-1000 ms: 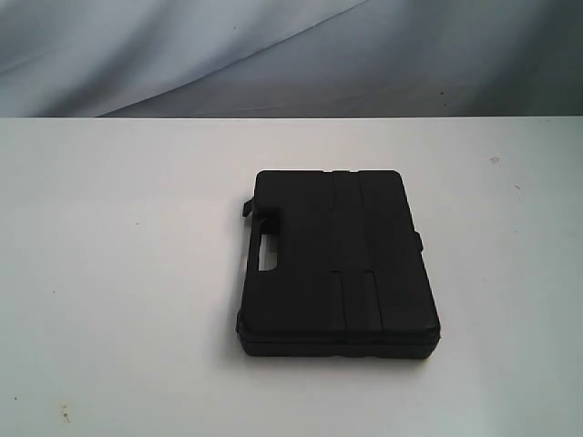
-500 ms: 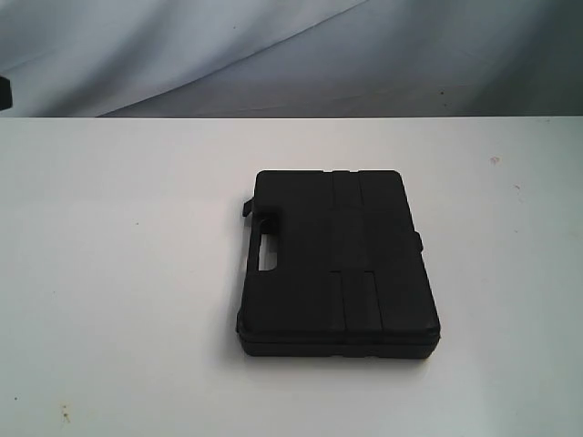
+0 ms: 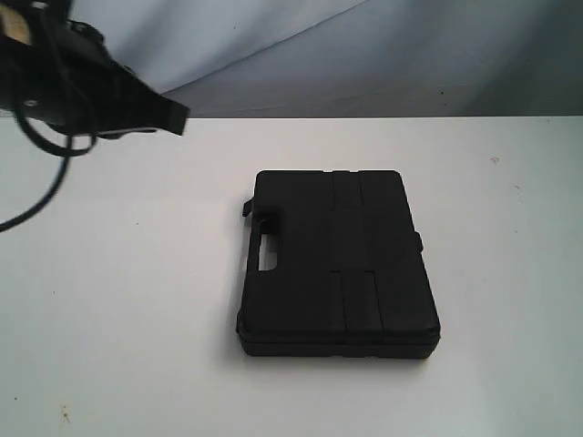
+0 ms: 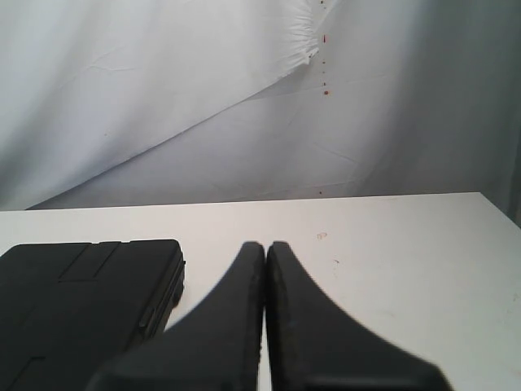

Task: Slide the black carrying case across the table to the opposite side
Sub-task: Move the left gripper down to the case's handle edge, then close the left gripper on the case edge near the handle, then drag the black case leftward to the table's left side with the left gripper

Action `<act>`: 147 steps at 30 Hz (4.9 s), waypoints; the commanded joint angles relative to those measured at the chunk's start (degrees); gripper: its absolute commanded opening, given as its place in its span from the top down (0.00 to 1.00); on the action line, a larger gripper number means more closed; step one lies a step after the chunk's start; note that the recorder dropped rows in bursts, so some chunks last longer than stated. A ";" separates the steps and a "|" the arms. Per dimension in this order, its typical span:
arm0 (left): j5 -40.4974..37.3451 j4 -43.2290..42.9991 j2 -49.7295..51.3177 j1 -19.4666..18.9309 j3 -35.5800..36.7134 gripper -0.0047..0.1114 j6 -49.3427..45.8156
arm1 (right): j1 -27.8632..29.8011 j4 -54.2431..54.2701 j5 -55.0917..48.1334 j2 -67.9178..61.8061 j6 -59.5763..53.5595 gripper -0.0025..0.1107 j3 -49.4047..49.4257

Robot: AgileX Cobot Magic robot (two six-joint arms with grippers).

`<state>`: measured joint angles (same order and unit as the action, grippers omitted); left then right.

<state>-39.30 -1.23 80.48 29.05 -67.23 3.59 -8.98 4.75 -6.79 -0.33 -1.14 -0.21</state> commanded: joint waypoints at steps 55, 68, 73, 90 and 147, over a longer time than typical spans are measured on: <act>-17.57 -2.17 45.97 4.90 -29.73 0.56 22.95 | 0.34 0.49 0.11 0.33 -0.17 0.98 0.21; -14.60 -2.13 50.75 4.90 -29.73 0.57 22.79 | 0.34 0.49 0.11 0.33 -0.17 0.98 0.21; -14.51 -2.26 50.75 4.90 -29.73 0.72 23.41 | 0.34 0.49 0.11 0.33 -0.17 0.98 0.21; -15.66 -2.40 50.75 4.90 -29.59 0.96 21.62 | 0.34 0.49 0.11 0.33 -0.17 0.98 0.21; -5.68 0.72 35.69 -21.75 -4.06 0.96 4.16 | 0.34 0.49 0.11 0.33 -0.17 0.98 0.21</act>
<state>-44.98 0.91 117.17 7.71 -71.38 8.72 -8.98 4.75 -6.79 -0.33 -1.14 -0.21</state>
